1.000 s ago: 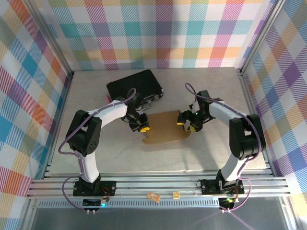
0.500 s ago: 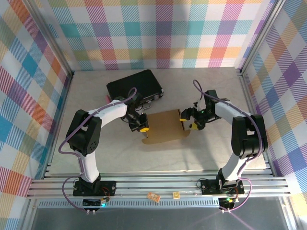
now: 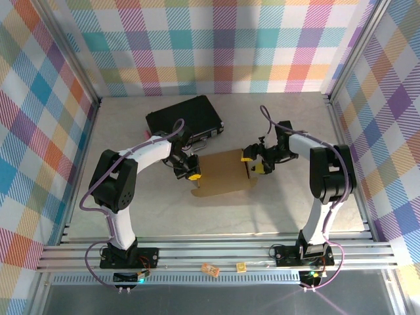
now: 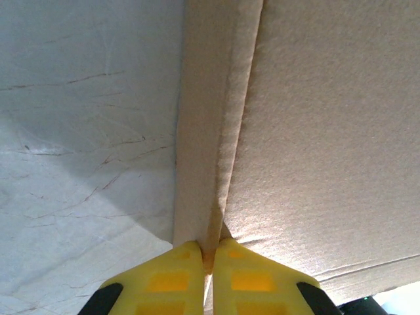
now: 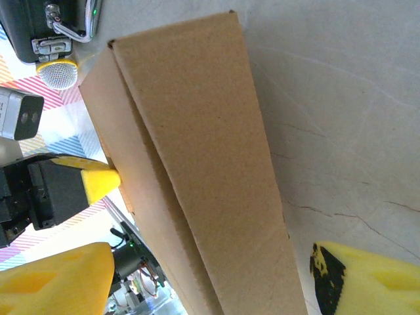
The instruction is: Fold the paper box
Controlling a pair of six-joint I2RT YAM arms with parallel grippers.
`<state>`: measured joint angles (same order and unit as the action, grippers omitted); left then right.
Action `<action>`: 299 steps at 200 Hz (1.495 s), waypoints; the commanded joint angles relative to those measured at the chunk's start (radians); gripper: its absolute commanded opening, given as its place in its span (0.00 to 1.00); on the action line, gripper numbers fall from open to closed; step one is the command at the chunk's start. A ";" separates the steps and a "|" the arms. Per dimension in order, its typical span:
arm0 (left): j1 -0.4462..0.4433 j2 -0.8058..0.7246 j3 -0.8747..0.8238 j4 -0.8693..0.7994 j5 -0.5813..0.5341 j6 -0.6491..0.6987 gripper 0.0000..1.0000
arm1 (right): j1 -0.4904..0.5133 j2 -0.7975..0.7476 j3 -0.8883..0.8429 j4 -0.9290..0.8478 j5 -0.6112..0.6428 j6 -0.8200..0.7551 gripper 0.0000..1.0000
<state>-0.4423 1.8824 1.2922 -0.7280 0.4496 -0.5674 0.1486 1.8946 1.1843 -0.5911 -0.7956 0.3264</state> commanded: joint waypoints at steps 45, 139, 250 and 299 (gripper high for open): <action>0.024 0.072 -0.057 -0.058 -0.140 0.020 0.08 | 0.063 0.063 0.000 0.105 -0.140 0.029 0.75; 0.056 0.075 -0.044 -0.033 -0.105 0.012 0.07 | 0.069 0.010 -0.062 0.116 -0.103 0.098 0.68; 0.096 0.077 -0.087 -0.022 -0.109 0.044 0.06 | 0.094 0.051 -0.052 0.250 -0.180 0.144 0.71; 0.097 0.034 -0.080 -0.003 -0.099 0.037 0.20 | 0.097 0.069 -0.032 0.250 -0.195 0.195 0.52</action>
<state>-0.3630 1.8782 1.2579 -0.7097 0.5137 -0.5255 0.2386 1.9530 1.1305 -0.3626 -0.9363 0.4820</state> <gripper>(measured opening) 0.150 0.577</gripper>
